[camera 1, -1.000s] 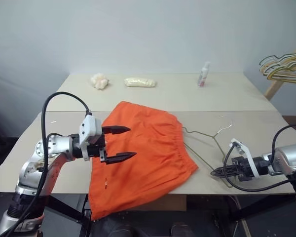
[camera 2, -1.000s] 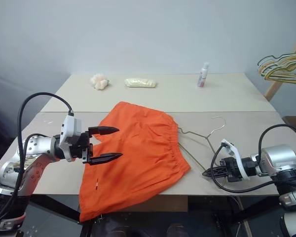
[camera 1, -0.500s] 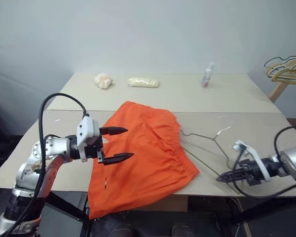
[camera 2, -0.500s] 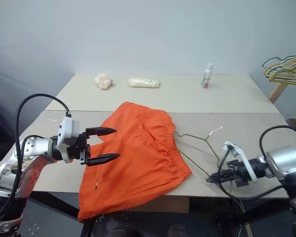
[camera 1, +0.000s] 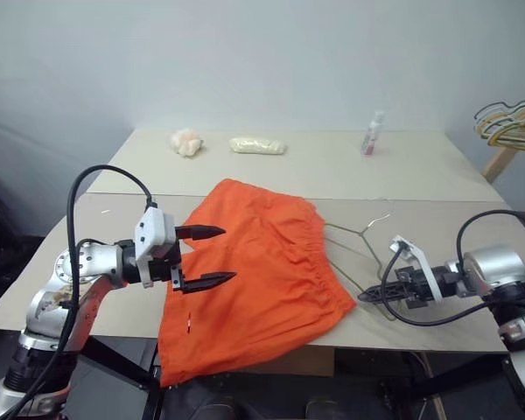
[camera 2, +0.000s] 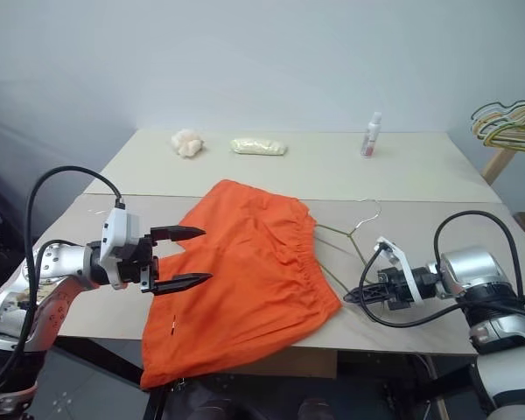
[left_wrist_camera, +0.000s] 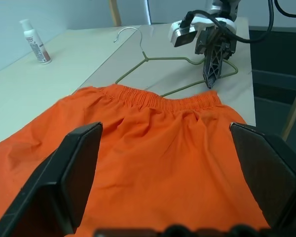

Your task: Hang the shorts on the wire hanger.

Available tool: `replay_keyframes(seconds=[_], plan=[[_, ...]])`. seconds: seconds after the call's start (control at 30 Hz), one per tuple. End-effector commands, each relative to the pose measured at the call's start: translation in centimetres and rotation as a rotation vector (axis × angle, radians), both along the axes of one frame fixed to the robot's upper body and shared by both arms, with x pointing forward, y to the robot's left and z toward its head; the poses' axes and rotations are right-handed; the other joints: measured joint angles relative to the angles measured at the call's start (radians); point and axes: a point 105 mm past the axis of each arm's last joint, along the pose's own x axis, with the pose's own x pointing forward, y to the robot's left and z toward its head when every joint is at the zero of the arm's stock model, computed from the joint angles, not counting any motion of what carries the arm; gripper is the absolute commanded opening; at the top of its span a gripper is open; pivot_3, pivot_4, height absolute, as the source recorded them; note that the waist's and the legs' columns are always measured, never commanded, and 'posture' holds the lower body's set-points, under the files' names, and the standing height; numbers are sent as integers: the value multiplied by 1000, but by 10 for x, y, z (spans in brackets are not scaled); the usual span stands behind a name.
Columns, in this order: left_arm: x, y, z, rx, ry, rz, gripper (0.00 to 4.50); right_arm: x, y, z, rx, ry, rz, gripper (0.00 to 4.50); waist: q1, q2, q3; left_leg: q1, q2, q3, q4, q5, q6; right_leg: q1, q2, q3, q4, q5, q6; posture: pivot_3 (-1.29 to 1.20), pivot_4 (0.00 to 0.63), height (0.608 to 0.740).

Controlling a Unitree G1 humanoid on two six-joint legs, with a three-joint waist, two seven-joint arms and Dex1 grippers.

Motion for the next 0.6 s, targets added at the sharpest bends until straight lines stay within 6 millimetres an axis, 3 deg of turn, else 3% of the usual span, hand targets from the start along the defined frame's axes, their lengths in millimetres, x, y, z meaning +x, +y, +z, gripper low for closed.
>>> replay_keyframes(seconds=[0.03, 0.3, 0.4, 0.53, 0.6], plan=[[-2, -2, 10, 5, -58, -9, 4481, 13, 3, -4, -25, 12, -32, 0, -4, 0, 0, 0, 0, 0, 0, 0, 0, 1, 0, 0, 0, 0, 0, -46, 0, 740], [-4, -2, 9, 14, -61, -14, 4481, 19, 14, -5, 15, 37, -17, 0, 2, 0, 0, 0, 0, 0, 0, 0, -1, -1, 0, 0, 2, 0, 0, -35, 0, 740], [-4, -2, 8, 19, -66, -10, 4481, 12, 22, 11, 127, 59, 32, 0, 3, 0, 0, 0, 0, 0, 0, 0, -1, -1, 0, 0, 2, 0, 0, -22, 0, 740], [-5, 1, 7, 20, -66, -4, 4481, -3, 21, -11, 27, 123, 112, 0, 3, 0, 0, 0, 0, 0, 0, 0, -1, -2, 0, -1, 2, 0, 0, -19, 0, 740], [-6, 1, 7, 21, -66, -4, 4481, -3, 25, -10, 36, 127, 123, 0, 5, 0, 0, 1, 0, 0, 0, 0, -1, -3, 0, -1, 2, 0, 0, -18, 0, 740]])
